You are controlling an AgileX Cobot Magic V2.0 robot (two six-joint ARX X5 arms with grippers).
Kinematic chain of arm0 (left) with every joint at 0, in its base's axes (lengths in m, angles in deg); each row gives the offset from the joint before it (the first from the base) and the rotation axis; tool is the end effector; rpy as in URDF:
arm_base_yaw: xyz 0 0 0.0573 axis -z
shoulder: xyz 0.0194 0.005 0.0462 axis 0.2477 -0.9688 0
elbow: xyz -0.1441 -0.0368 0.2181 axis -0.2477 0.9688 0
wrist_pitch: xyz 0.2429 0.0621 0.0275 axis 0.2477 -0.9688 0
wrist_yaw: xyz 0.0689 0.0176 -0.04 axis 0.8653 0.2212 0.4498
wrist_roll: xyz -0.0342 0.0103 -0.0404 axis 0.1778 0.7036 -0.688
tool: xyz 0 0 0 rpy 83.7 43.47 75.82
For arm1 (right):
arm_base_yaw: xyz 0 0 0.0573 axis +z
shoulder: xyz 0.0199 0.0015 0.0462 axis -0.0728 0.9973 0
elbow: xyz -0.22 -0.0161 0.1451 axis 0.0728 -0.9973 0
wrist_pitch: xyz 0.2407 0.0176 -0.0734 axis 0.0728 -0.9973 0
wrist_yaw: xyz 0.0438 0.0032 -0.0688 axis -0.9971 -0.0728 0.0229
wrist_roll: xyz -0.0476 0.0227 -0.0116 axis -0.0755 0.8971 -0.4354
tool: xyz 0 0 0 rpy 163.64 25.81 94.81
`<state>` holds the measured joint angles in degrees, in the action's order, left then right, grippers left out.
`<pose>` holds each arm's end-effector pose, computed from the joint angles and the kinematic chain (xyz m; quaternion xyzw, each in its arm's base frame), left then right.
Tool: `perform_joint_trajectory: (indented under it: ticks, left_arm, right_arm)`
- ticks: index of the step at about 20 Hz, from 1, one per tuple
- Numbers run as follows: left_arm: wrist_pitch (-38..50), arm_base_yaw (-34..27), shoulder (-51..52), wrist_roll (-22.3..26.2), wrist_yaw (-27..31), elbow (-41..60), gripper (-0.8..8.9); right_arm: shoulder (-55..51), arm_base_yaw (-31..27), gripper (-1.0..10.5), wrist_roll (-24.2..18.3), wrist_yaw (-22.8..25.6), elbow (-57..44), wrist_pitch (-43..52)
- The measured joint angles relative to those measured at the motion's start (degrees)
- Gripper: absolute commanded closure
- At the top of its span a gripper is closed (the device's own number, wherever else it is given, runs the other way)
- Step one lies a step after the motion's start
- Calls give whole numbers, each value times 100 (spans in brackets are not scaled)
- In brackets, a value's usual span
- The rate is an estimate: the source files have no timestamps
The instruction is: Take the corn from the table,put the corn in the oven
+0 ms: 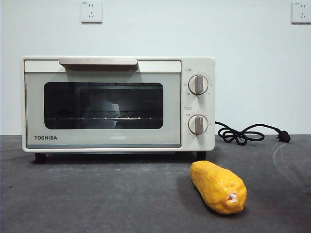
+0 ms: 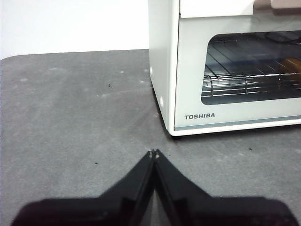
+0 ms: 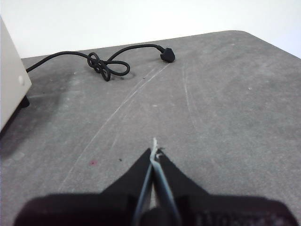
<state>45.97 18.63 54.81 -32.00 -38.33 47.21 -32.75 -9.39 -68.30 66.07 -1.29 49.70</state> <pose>0.0960 -0.0065 0.1518 0.0042 0.0844 -0.0261 0.9961 0.0949 -0.0096 0.1524 0.0362 0.0863 -0.0647 0.9935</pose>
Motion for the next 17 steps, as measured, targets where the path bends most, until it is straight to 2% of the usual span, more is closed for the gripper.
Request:
perform_joint_trajectory:
  ticks: [6, 9, 14, 17]
  left_arm:
    - [0, 0, 0, -2, 0, 0, 817]
    - [118, 0, 0, -149, -42, 0, 817]
    - [212, 0, 0, -1257, -280, 0, 817]
    - [212, 0, 0, -2009, -302, 0, 817]
  right_arm:
    - [0, 0, 946, 120, -90, 0, 2]
    - [0, 0, 946, 660, -160, 0, 2]
    - [0, 0, 946, 2070, -190, 0, 4]
    - [0, 0, 946, 2498, -181, 0, 11]
